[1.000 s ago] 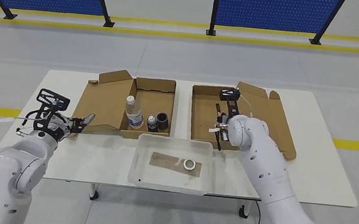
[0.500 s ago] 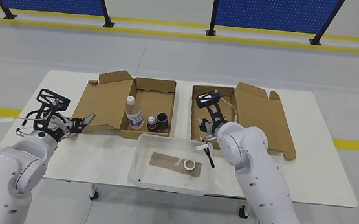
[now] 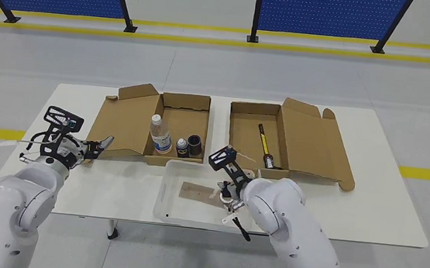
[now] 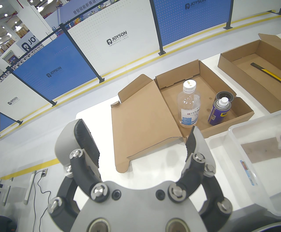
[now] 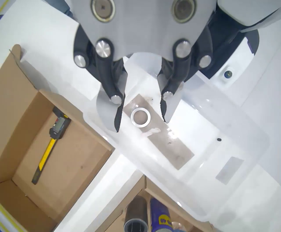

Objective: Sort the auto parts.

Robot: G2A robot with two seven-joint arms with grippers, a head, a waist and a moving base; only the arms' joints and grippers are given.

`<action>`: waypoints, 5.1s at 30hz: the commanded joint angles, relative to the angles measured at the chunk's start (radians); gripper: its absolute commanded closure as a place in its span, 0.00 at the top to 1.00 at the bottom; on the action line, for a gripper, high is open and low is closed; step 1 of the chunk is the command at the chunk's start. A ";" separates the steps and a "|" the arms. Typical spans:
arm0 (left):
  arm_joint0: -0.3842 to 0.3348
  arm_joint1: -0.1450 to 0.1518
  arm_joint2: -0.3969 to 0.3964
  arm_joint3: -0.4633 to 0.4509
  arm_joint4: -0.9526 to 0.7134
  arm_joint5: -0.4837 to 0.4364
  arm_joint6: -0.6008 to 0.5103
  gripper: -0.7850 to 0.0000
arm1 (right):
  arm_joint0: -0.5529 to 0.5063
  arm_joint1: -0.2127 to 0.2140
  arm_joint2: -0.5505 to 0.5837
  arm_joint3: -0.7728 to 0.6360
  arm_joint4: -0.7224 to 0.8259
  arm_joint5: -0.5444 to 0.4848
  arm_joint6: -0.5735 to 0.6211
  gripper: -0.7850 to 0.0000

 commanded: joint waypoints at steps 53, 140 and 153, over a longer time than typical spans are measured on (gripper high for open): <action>0.000 0.000 0.000 0.000 0.000 0.000 0.000 1.00 | 0.154 -0.082 -0.184 0.429 0.172 -0.023 -0.080 0.50; 0.000 0.000 0.000 0.000 0.000 0.000 0.000 1.00 | 0.211 -0.105 -0.182 0.520 0.083 -0.030 -0.030 0.43; 0.000 0.000 0.000 0.000 0.000 0.000 0.000 1.00 | 0.204 -0.102 -0.167 0.498 0.074 -0.031 -0.011 0.43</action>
